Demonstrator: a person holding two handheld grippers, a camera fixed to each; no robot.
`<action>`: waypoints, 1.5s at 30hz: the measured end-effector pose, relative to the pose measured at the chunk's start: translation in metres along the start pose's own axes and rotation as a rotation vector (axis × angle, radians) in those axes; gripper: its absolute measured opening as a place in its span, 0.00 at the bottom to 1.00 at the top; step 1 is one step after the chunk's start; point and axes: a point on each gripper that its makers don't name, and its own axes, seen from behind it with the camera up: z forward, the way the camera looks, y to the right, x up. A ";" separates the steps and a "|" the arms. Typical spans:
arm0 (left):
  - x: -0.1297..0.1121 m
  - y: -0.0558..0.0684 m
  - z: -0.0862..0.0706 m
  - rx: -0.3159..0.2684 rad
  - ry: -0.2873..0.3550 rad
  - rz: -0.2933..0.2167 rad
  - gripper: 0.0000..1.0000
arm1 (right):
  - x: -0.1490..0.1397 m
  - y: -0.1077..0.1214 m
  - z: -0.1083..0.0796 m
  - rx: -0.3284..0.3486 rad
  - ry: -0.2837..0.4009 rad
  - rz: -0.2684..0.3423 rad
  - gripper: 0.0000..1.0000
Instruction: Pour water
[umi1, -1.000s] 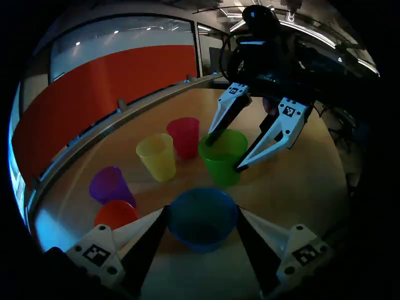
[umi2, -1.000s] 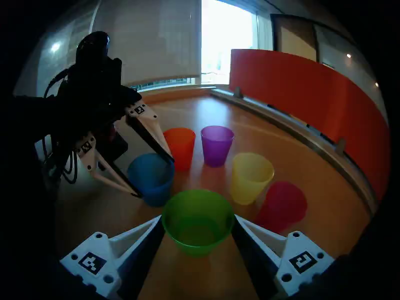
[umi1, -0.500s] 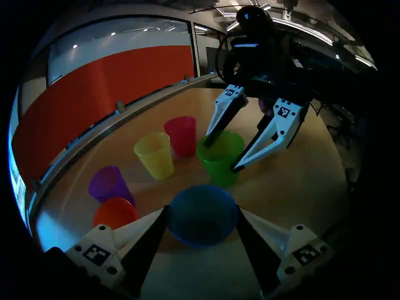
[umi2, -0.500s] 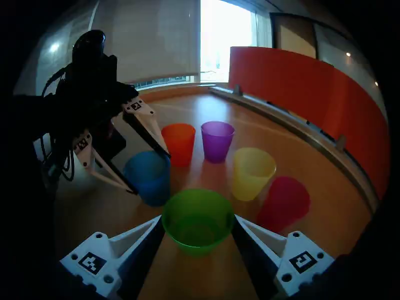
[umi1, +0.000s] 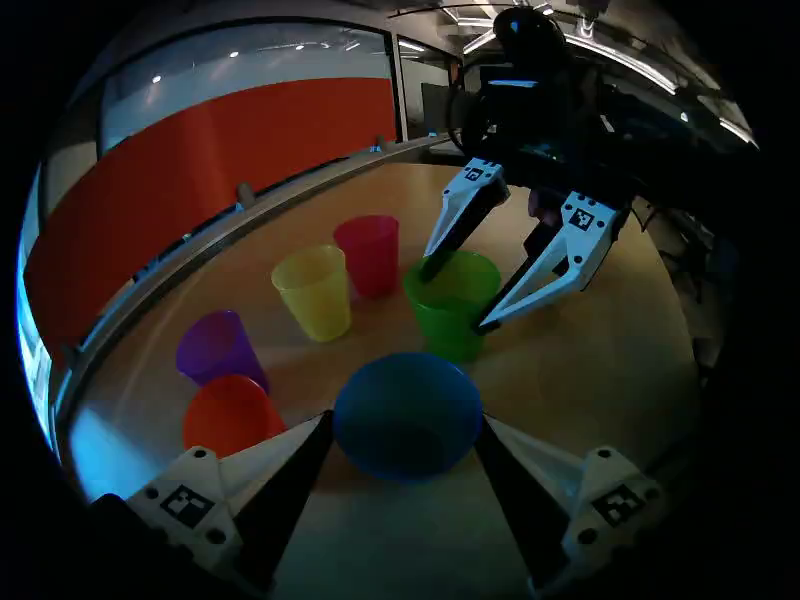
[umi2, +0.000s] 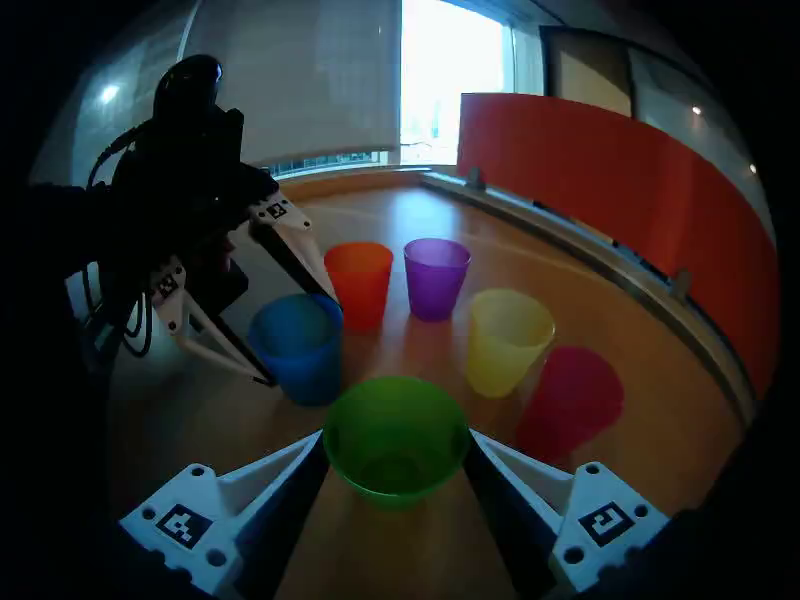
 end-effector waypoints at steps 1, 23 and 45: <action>0.000 -0.001 0.000 0.000 -0.001 -0.004 0.98 | 0.000 0.000 0.000 -0.001 -0.001 0.001 0.92; -0.013 0.004 -0.014 0.005 -0.019 -0.027 0.98 | -0.012 -0.001 -0.010 -0.033 -0.011 0.034 0.99; -0.028 0.002 -0.065 0.124 0.012 -0.070 0.98 | -0.035 -0.001 -0.061 -0.144 0.033 0.089 0.99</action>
